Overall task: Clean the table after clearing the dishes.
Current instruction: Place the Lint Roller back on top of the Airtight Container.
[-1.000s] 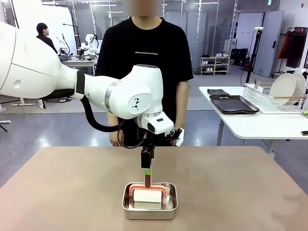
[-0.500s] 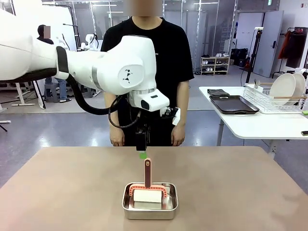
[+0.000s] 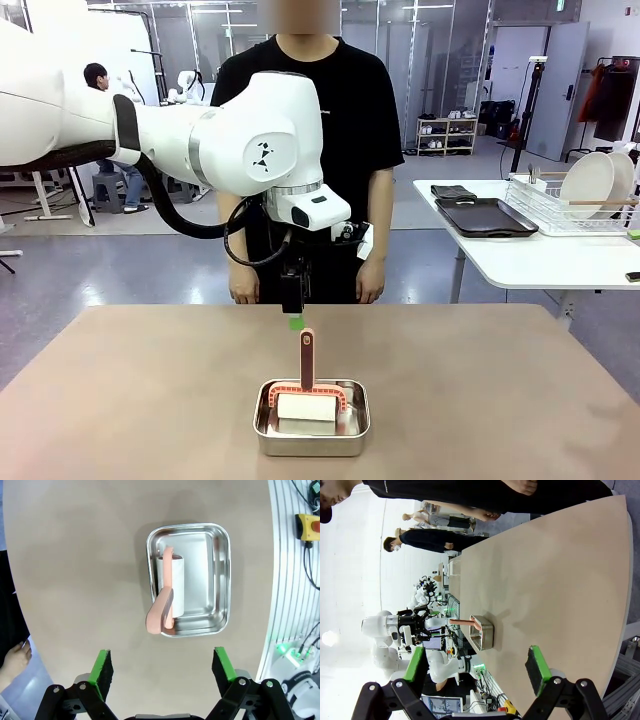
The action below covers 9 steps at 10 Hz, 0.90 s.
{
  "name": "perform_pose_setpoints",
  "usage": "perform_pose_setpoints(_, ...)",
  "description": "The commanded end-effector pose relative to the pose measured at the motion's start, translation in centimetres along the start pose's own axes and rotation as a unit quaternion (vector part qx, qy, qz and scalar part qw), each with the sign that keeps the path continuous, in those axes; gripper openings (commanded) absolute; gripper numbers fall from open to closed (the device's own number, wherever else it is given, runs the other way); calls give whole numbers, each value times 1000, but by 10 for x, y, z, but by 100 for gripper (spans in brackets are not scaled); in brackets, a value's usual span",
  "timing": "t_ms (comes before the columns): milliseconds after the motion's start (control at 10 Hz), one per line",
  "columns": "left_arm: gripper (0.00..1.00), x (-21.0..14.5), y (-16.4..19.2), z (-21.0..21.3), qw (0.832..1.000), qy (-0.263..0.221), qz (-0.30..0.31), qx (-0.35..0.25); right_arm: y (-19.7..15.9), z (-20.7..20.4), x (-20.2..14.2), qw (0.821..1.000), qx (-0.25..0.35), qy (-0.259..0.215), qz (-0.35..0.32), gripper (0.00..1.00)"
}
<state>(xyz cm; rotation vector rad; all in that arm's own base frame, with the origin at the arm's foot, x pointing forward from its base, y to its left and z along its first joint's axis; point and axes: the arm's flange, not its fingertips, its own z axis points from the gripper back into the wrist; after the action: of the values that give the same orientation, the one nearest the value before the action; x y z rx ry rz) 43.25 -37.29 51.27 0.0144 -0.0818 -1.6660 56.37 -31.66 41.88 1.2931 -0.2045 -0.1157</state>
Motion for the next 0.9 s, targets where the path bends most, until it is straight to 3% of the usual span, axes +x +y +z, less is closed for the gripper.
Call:
perform_pose_setpoints(0, 100, 1, -1, 3, 1000, 1, -1, 3, 2, -1, -1, 1000, 1, 0, 1, 100)
perform_pose_setpoints(500, 100, 0, 1, -1, 1000, 0, 0, -1, 2, -1, -1, 1000, 1, 0, 1, 100)
perform_pose_setpoints(600, 100, -3, 18, 19, 999, -3, 44, -14, 2, -1, -1, 1000, 1, 0, 1, 100)
perform_pose_setpoints(800, 100, -40, 41, 68, 985, -68, 150, -59, 2, -1, -1, 1000, 1, 0, 1, 100)
